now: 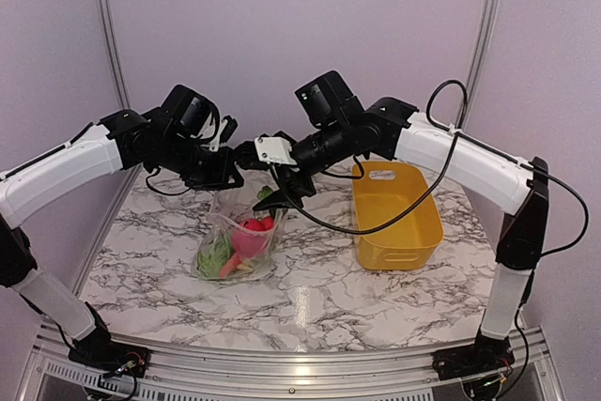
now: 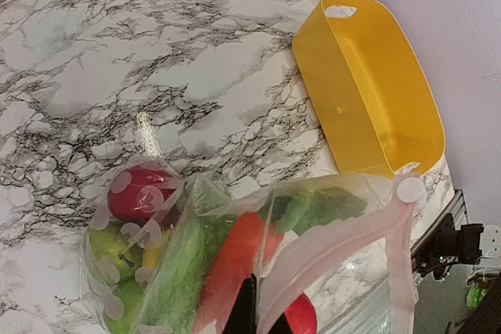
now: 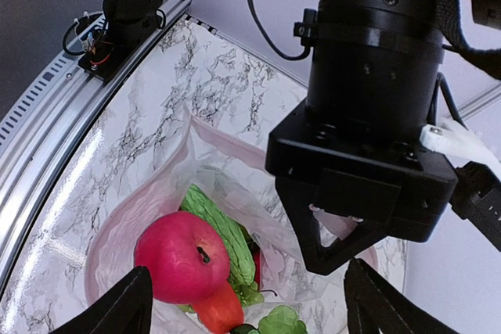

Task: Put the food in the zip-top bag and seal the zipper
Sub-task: Place the fake fruit in the zipper food storage bag, then hold the zipper food storage bag at the center of the board.

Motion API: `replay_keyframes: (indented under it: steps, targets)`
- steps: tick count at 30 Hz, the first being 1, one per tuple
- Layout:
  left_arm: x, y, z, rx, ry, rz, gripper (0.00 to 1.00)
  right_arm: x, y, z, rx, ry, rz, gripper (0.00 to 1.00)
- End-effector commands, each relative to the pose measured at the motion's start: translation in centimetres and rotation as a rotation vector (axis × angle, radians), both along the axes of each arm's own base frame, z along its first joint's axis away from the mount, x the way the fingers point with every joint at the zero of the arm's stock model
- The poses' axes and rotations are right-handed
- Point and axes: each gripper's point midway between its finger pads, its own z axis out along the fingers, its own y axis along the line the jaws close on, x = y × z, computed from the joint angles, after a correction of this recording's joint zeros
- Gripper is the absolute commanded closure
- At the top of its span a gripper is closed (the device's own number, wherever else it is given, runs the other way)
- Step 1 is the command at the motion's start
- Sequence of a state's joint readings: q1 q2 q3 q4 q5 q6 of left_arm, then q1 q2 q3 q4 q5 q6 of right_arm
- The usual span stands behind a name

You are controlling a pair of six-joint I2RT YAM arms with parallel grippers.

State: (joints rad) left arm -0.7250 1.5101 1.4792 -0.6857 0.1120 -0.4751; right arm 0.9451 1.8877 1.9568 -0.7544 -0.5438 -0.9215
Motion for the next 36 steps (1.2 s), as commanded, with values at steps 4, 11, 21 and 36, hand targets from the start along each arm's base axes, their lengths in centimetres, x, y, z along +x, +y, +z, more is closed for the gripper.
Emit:
replay_keyframes:
  steps: [4, 11, 21, 36]
  targets:
    - [-0.3, -0.4, 2.3, -0.043, -0.058, -0.073, 1.0, 0.8, -2.8, 3.1, 0.047, -0.007, -0.109, 0.21]
    - [-2.0, -1.1, 3.6, -0.07, -0.099, -0.21, 1.0, 4.0, -8.2, 3.2, 0.031, 0.039, -0.226, 0.33]
    - [-4.3, -1.5, 5.2, -0.127, -0.175, -0.35, 1.0, 3.4, -11.0, -1.9, -0.1, 0.077, -0.225, 0.4]
    - [-4.5, -1.9, 5.3, -0.16, -0.205, -0.355, 1.0, -1.6, -9.1, -1.4, -0.112, 0.189, -0.043, 0.41]
